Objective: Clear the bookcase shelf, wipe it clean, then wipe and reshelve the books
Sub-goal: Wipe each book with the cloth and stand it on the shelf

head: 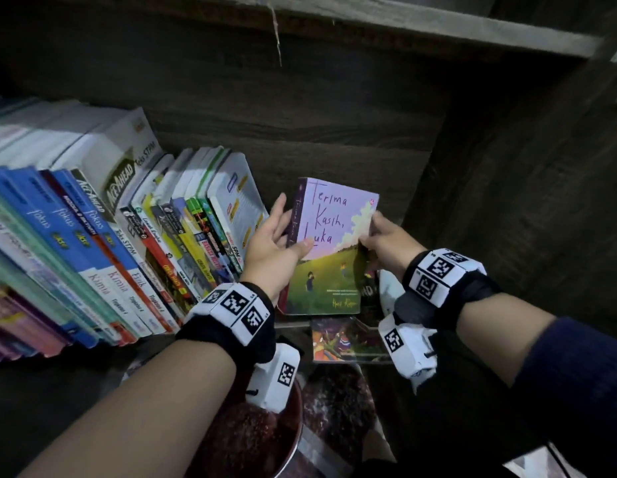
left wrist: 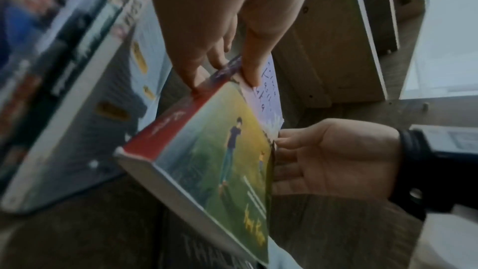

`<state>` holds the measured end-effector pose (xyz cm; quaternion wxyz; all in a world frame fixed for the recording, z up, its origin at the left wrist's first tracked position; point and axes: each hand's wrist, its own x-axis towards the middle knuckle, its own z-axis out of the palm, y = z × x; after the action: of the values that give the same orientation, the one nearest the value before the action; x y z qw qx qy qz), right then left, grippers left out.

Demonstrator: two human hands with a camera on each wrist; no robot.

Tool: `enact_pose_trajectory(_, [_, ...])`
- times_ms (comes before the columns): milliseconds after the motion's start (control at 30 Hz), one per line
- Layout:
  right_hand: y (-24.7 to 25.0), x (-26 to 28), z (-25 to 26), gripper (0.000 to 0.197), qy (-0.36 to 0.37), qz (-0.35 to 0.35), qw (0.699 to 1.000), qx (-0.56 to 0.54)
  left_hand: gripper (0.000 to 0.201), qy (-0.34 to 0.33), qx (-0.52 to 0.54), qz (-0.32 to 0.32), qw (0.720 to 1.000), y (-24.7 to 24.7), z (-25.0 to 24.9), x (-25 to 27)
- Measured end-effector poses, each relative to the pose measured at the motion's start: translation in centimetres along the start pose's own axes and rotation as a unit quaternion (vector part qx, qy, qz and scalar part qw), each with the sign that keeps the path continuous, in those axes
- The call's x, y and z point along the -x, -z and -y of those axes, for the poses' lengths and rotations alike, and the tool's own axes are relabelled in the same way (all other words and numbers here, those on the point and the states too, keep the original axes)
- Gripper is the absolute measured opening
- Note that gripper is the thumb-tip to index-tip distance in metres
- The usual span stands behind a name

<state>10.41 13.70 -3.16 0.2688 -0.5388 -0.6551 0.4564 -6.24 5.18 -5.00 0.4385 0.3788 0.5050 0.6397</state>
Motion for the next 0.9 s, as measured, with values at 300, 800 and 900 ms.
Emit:
enact_pose_trajectory(300, [-3.6, -2.2, 5.0, 0.072, 0.057, 0.054, 0.995, -0.061, 0.104, -0.108, -0.199, -0.069, 0.972, 3.5, -1.8, 0.5])
enact_pose_trajectory(800, [-8.8, -6.3, 5.4, 0.08, 0.026, 0.1, 0.992, -0.066, 0.102, -0.251, -0.534, -0.122, 0.798, 3.8, 0.9, 2.7])
enact_pose_trajectory(900, [-9.5, -6.7, 5.6, 0.085, 0.059, 0.099, 0.99, -0.085, 0.104, -0.243, -0.56, -0.119, 0.783, 3.9, 1.4, 2.6])
